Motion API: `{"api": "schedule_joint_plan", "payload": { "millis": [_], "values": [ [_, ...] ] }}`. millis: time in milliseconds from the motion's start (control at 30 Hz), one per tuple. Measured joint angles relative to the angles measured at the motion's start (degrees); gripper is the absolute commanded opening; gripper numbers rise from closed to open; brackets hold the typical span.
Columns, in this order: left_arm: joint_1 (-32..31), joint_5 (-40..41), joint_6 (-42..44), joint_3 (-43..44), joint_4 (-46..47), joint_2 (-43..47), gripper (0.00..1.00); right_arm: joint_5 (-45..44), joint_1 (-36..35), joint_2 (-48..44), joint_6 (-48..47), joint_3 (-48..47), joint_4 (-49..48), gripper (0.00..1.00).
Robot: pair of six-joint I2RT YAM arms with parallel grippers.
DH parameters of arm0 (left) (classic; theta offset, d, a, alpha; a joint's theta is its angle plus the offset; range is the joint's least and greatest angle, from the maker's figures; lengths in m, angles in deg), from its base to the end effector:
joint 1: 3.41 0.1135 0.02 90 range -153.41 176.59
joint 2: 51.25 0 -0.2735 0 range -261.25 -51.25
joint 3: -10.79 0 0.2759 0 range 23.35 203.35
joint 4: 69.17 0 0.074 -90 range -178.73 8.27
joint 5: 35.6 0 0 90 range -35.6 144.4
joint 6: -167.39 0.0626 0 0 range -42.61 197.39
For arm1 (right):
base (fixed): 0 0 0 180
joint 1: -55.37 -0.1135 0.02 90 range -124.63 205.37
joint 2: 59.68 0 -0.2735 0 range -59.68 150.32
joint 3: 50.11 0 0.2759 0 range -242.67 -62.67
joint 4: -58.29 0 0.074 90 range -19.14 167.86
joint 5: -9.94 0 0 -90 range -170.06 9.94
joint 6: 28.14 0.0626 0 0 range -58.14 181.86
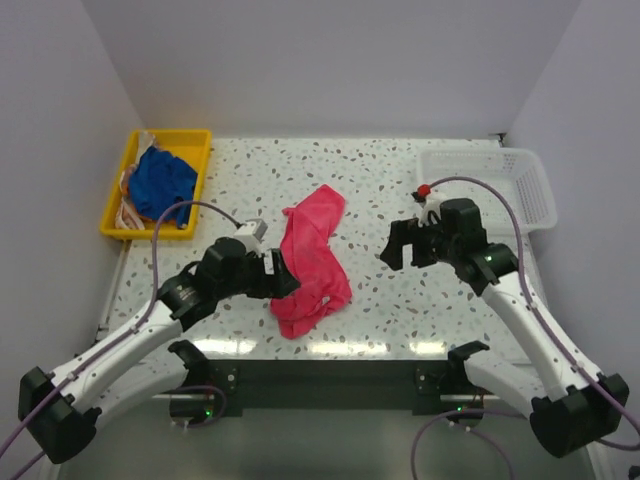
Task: Fold and stack the towels
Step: Move the towel to the center of the board, then flatten out the crumpled towel
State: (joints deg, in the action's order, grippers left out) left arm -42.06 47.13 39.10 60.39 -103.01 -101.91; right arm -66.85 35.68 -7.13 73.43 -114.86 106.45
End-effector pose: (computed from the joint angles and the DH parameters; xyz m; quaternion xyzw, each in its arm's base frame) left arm 0.1779 -0.1524 0.2421 0.0321 0.8847 -0.3312 0.3264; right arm 0.2142 0.0918 0.3097 -0.1148 0.8790 0.2203 0.4070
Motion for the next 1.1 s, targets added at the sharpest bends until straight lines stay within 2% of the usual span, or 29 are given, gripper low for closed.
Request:
{"api": "schedule_joint_plan", "payload": {
  "millis": [67, 200, 333, 433, 567, 700, 833, 1100],
  "values": [
    [-0.4, 1.9, -1.4, -0.4, -3.5, 3.5, 0.94, -0.1, -1.1, 4.1, 0.6, 0.4, 0.3, 0.97],
    [-0.4, 7.8, -1.7, 2.0, -7.6, 5.1, 0.9, -0.5, -3.0, 10.9, 1.8, 0.8, -0.4, 0.89],
    [0.3, 12.1, -0.5, 7.1, -6.4, -6.0, 0.77, -1.3, -5.0, 18.4, 2.7, -0.8, -2.6, 0.79],
    [4.2, 11.9, 1.1, 9.2, -2.1, -16.6, 0.7, -2.0, -8.0, 25.9, 2.8, -4.9, -4.5, 0.74],
    [11.5, 11.7, 2.7, 11.4, 3.3, -29.4, 0.67, -2.1, -11.9, 36.3, 2.8, -11.9, -7.8, 0.67],
    [12.9, 11.2, 5.2, 16.3, 6.2, -39.3, 0.63, -2.0, -13.9, 43.8, 3.0, -15.8, -10.6, 0.62],
    [12.8, 10.6, 7.0, 19.6, 8.7, -44.7, 0.61, -2.1, -15.2, 48.9, 3.7, -16.6, -12.8, 0.59],
    [12.8, 10.5, 8.2, 21.4, 10.1, -50.9, 0.58, -3.2, -15.3, 54.4, 3.9, -16.6, -15.8, 0.47]
  ]
}}
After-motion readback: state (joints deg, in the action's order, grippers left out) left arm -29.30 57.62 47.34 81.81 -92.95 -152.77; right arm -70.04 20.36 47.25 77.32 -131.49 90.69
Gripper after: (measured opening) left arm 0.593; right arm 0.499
